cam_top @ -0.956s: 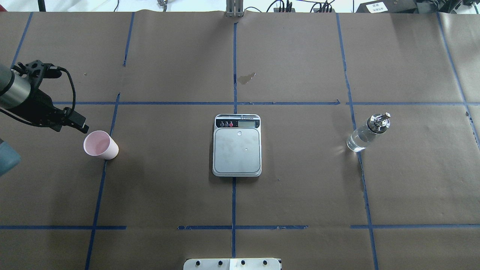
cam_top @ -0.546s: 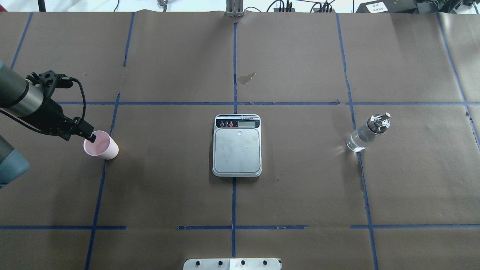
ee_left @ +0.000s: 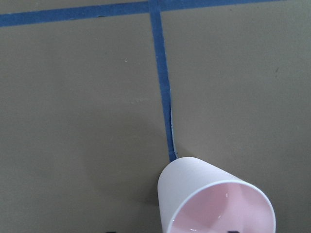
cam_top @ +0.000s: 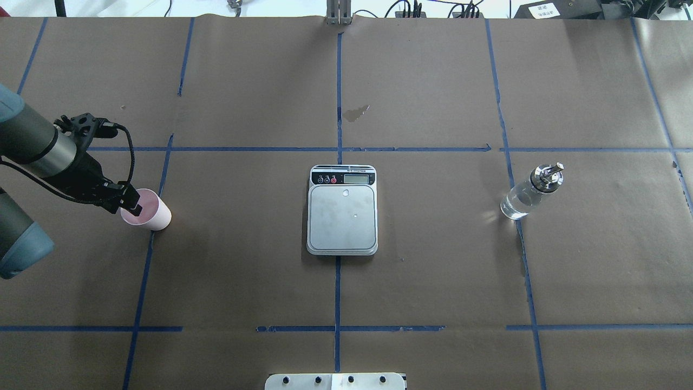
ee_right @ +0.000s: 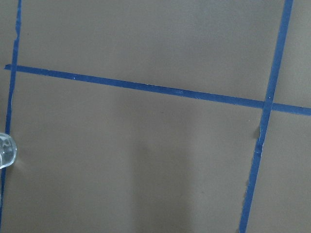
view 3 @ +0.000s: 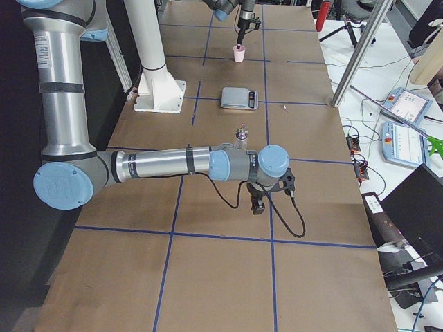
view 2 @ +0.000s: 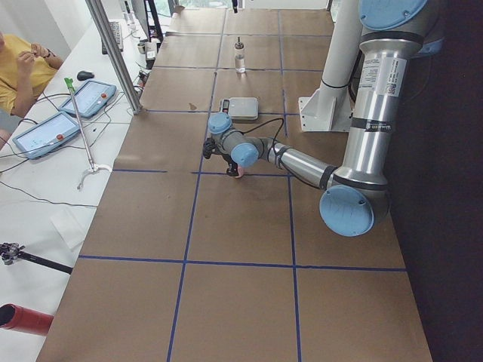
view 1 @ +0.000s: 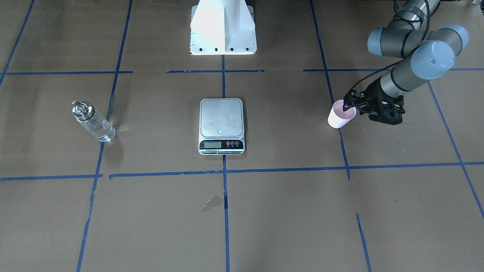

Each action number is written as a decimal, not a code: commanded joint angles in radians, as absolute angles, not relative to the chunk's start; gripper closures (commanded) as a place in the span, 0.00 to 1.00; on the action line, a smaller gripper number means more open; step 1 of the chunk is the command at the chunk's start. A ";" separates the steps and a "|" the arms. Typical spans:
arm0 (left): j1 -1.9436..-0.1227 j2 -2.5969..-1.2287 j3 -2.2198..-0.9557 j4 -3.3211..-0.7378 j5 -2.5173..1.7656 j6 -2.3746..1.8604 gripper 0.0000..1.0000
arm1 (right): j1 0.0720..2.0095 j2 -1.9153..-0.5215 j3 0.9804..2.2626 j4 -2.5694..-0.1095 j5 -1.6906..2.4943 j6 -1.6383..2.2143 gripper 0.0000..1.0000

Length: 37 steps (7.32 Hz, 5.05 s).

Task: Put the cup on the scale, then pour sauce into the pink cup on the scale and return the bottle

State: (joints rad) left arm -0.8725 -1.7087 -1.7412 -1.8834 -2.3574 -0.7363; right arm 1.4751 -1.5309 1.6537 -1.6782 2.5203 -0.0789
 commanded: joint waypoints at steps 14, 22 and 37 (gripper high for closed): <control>-0.581 -2.339 -1.603 -1.678 -2.157 -1.460 1.00 | 1.453 -1.526 1.733 -1.678 2.623 -0.077 0.00; -0.589 -2.336 -1.653 -1.715 -2.140 -1.463 0.35 | 1.399 -1.532 1.828 -1.678 2.680 -0.055 0.00; -0.842 -2.220 -1.747 -1.802 -2.137 -1.233 0.32 | 0.311 -1.697 2.152 -1.085 1.154 1.338 0.04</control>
State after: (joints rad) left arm -0.8220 -2.2371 -1.7572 -1.7725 -2.1361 -1.2533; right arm 0.4624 -1.6990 2.1699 -1.0859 1.4786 1.2383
